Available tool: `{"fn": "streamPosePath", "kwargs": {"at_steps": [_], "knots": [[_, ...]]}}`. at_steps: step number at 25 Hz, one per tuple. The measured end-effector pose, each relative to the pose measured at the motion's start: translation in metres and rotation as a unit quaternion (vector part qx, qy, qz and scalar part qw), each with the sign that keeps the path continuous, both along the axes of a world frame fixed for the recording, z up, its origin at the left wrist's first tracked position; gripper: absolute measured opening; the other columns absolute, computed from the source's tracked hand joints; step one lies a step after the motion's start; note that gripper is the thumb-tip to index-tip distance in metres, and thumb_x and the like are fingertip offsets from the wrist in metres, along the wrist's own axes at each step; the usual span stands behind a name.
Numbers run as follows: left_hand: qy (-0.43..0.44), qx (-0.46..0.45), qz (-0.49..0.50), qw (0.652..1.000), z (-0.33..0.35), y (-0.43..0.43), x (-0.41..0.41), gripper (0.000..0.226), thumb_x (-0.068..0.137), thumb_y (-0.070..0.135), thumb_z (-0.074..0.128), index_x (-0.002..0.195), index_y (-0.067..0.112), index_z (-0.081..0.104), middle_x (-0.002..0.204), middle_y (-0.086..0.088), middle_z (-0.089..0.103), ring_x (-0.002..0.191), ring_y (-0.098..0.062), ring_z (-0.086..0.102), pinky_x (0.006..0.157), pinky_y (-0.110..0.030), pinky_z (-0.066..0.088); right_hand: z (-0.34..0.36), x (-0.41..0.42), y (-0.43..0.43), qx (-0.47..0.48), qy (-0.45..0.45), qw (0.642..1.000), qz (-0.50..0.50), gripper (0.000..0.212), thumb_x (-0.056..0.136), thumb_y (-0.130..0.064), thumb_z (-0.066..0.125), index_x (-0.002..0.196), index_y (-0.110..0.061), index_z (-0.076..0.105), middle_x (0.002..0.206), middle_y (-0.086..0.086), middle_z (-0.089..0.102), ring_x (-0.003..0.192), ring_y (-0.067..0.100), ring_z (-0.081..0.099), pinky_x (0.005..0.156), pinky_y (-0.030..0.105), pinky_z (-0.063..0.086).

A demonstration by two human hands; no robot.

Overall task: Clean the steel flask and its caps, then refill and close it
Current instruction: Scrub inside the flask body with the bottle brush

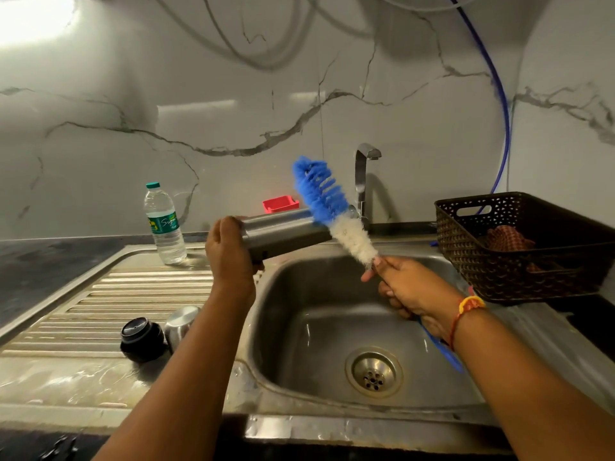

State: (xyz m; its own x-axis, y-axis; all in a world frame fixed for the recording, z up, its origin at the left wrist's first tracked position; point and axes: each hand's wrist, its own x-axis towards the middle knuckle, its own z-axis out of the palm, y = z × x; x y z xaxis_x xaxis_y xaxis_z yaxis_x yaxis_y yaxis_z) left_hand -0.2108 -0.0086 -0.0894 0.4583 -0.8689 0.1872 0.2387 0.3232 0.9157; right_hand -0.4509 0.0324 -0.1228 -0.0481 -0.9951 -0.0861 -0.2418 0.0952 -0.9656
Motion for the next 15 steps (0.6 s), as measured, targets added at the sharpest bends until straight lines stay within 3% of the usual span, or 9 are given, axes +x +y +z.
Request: {"fn": "streamPosePath", "kwargs": {"at_steps": [3,7,11,15], "knots": [[0.066,0.017,0.005,0.998,0.0,-0.004,0.012,0.015,0.097,0.037,0.048,0.103,0.025,0.055,0.109,-0.013,0.06,0.092,-0.025,0.063,0.053,-0.027,0.047,-0.004,-0.003,0.0,0.019,0.024,0.999,0.018,0.04,0.103,-0.044,0.037,0.098,-0.017,0.066,0.048,-0.008,0.039,0.041,0.007,0.025,0.039,0.02,0.019],[0.017,0.005,-0.004,1.0,-0.001,-0.002,0.0,0.011,0.099,0.033,0.048,0.096,0.026,0.056,0.104,-0.013,0.059,0.089,-0.027,0.061,0.052,-0.028,0.044,-0.004,0.006,-0.005,0.009,0.002,1.0,-0.008,0.041,0.104,-0.043,0.037,0.099,-0.015,0.066,0.048,-0.008,0.039,0.042,0.008,0.026,0.04,0.02,0.02],[0.059,0.008,0.01,0.998,0.0,-0.004,0.017,0.012,0.097,0.036,0.05,0.103,0.026,0.054,0.112,-0.013,0.058,0.095,-0.027,0.062,0.054,-0.028,0.048,-0.004,-0.009,-0.002,0.024,-0.012,1.0,0.003,0.041,0.104,-0.042,0.036,0.098,-0.012,0.064,0.047,-0.007,0.038,0.041,0.008,0.023,0.04,0.019,0.017],[-0.018,-0.011,-0.012,1.0,-0.004,0.003,0.0,0.008,0.099,0.033,0.05,0.099,0.028,0.057,0.11,-0.012,0.057,0.094,-0.027,0.06,0.052,-0.027,0.047,0.0,-0.003,-0.005,0.024,-0.048,0.998,-0.025,0.042,0.104,-0.043,0.037,0.1,-0.011,0.063,0.048,-0.006,0.038,0.04,0.007,0.025,0.04,0.019,0.019]]}}
